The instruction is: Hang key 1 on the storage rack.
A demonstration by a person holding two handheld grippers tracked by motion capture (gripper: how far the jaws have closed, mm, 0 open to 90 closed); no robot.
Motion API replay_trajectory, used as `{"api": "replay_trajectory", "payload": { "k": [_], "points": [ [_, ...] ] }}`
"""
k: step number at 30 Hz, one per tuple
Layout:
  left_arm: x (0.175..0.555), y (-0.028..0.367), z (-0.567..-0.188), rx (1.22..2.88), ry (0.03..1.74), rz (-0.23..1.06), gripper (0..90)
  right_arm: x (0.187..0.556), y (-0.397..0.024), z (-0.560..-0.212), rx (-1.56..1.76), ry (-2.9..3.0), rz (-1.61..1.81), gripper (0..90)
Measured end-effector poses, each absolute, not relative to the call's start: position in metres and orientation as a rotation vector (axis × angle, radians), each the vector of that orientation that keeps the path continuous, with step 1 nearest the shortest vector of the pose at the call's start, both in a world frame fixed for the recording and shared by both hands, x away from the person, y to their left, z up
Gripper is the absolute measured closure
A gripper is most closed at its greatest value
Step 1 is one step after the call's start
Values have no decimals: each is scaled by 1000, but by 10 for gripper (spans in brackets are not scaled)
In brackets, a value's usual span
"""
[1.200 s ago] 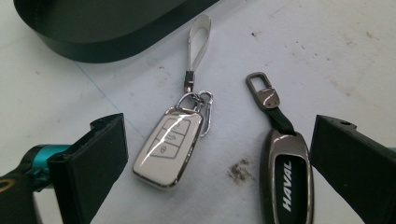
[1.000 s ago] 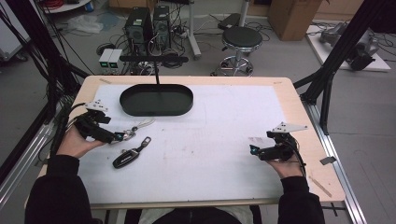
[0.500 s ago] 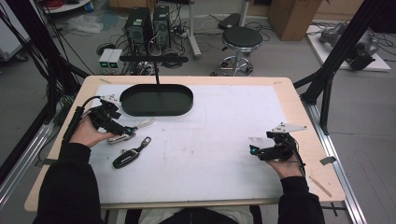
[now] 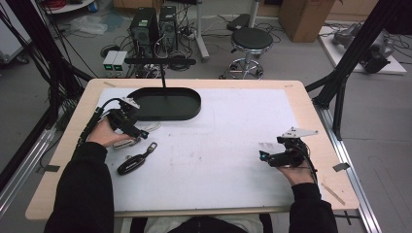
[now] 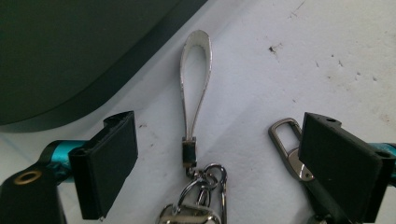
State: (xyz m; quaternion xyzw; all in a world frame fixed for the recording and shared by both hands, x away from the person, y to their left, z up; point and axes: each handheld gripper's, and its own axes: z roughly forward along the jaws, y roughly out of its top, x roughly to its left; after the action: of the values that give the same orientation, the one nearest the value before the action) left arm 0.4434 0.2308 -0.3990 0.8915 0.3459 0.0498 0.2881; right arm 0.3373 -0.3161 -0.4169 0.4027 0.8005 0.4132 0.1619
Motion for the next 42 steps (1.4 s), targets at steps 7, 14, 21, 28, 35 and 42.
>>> {"api": "replay_trajectory", "payload": {
  "k": [7,14,21,28,35,42],
  "points": [
    [452,224,-404,2383,913,125,190,338,-316,-417,1151,2287,1177,10],
    [458,225,-413,2417,957,124,232,338,-316,-417,1151,2287,1174,10],
    [460,224,-416,2400,967,155,344,337,-317,-418,1152,2282,1166,10],
    [461,222,-418,2399,963,170,567,337,-318,-418,1163,2278,1164,10],
    [462,223,-421,2408,1013,168,845,337,-319,-418,1171,2274,1156,10],
    [462,225,-419,2411,1007,141,866,337,-319,-418,1172,2271,1156,11]
  ]
}}
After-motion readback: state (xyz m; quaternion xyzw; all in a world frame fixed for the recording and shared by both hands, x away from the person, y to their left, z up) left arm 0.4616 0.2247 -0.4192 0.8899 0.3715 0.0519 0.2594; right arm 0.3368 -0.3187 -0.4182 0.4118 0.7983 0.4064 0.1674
